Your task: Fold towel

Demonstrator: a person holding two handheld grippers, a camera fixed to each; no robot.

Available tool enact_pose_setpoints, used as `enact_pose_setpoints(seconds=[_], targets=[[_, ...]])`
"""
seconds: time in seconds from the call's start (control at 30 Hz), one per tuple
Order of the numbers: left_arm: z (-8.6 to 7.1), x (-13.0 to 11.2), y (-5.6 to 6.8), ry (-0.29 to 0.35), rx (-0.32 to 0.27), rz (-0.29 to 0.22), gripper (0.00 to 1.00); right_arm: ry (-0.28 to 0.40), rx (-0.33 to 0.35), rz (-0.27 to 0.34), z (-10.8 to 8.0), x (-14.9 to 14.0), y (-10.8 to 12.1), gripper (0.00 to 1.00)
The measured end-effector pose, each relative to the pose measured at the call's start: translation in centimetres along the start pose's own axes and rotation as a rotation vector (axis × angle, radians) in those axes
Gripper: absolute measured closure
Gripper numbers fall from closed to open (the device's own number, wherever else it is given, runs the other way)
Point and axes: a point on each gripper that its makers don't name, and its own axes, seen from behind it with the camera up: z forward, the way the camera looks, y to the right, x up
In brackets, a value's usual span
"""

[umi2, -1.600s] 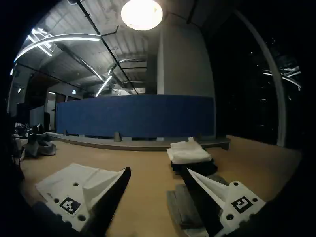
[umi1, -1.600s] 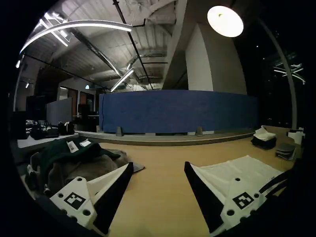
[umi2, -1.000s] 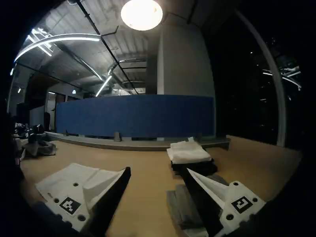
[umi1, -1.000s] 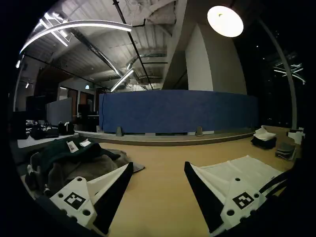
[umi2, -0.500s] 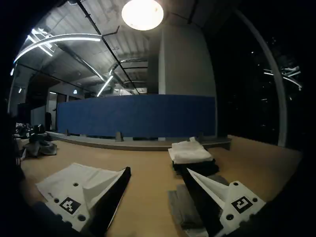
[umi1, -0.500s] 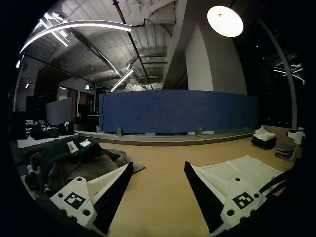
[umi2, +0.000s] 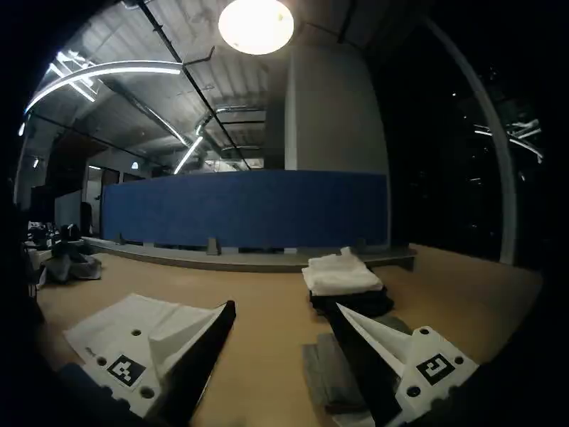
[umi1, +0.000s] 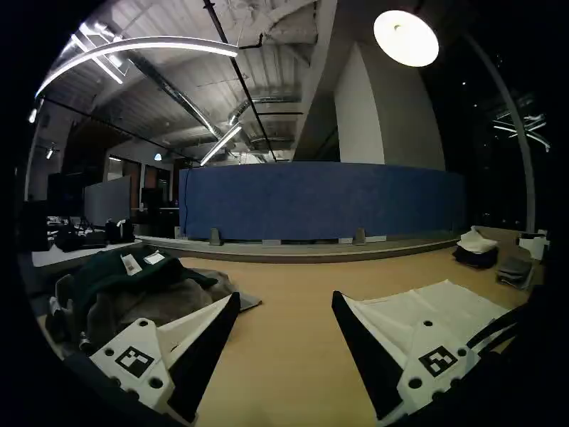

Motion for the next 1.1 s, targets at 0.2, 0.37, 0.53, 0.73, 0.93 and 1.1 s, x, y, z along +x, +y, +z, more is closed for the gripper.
enact_pose_setpoints(seconds=[0.2, 0.37, 0.53, 0.73, 0.93, 1.1], targets=[[0.0, -0.2, -0.3, -0.003, 0.015, 0.005, 0.04, -0.010, -0.007, 0.005, 0.2, 0.4, 0.4, 0.00], [-0.5, 2.1, -0.3, 0.001, 0.024, 0.015, 0.04, 0.019, -0.002, 0.008, -0.1, 4.0, 0.5, 0.00], [-0.9, 6.9, 0.0, 0.012, 0.017, 0.000, 0.04, 0.024, 0.011, 0.011, -0.7, 8.5, 0.1, 0.00], [-1.2, 14.3, 0.1, 0.036, 0.013, 0.006, 0.04, 0.050, -0.006, 0.018, -1.7, 15.0, 0.9, 0.00], [-1.6, 20.9, 0.3, 0.061, 0.006, 0.008, 0.04, 0.057, -0.008, 0.036, -2.6, 20.2, 1.1, 0.00], [-1.8, 23.8, 0.6, 0.065, -0.002, 0.008, 0.04, 0.065, 0.003, 0.047, -3.0, 23.0, 0.7, 0.00]])
